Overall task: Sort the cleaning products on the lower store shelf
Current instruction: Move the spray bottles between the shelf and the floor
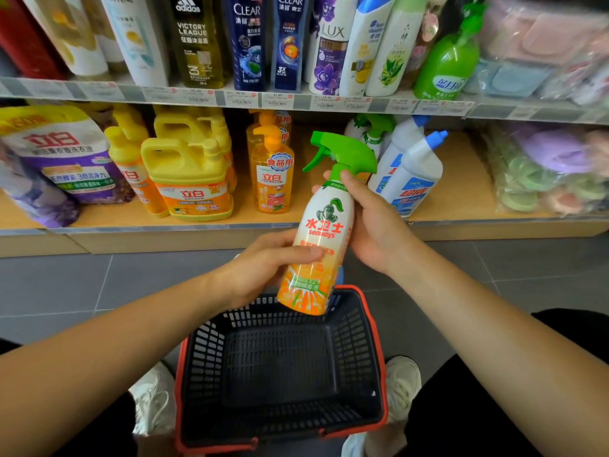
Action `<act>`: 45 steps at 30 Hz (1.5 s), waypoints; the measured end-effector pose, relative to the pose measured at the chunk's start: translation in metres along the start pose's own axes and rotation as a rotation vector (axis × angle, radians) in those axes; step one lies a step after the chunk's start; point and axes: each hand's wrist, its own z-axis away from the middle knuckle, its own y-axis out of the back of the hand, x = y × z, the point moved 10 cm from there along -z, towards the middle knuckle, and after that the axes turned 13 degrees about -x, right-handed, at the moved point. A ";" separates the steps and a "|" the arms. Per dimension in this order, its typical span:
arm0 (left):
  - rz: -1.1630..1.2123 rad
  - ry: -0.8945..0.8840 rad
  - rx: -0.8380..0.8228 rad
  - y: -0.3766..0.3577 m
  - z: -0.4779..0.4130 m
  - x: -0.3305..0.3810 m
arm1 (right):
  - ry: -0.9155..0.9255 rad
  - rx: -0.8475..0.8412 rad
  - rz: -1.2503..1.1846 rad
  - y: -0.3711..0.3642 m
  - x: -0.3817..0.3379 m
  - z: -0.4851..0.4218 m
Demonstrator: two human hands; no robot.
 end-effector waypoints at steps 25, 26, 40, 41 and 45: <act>-0.627 -0.597 0.519 0.042 0.044 0.126 | 0.043 -0.232 0.672 0.003 0.001 0.006; -0.748 -0.619 0.544 0.037 0.049 0.133 | 0.030 -0.247 0.662 0.002 0.001 0.006; -1.001 -0.666 0.622 0.021 0.064 0.161 | -0.025 -0.353 0.645 -0.007 0.004 0.009; -0.966 -0.635 0.628 0.025 0.061 0.159 | -0.012 -0.342 0.651 -0.007 0.004 0.009; -0.828 -0.542 0.593 0.039 0.051 0.149 | 0.011 -0.314 0.641 -0.005 0.002 0.009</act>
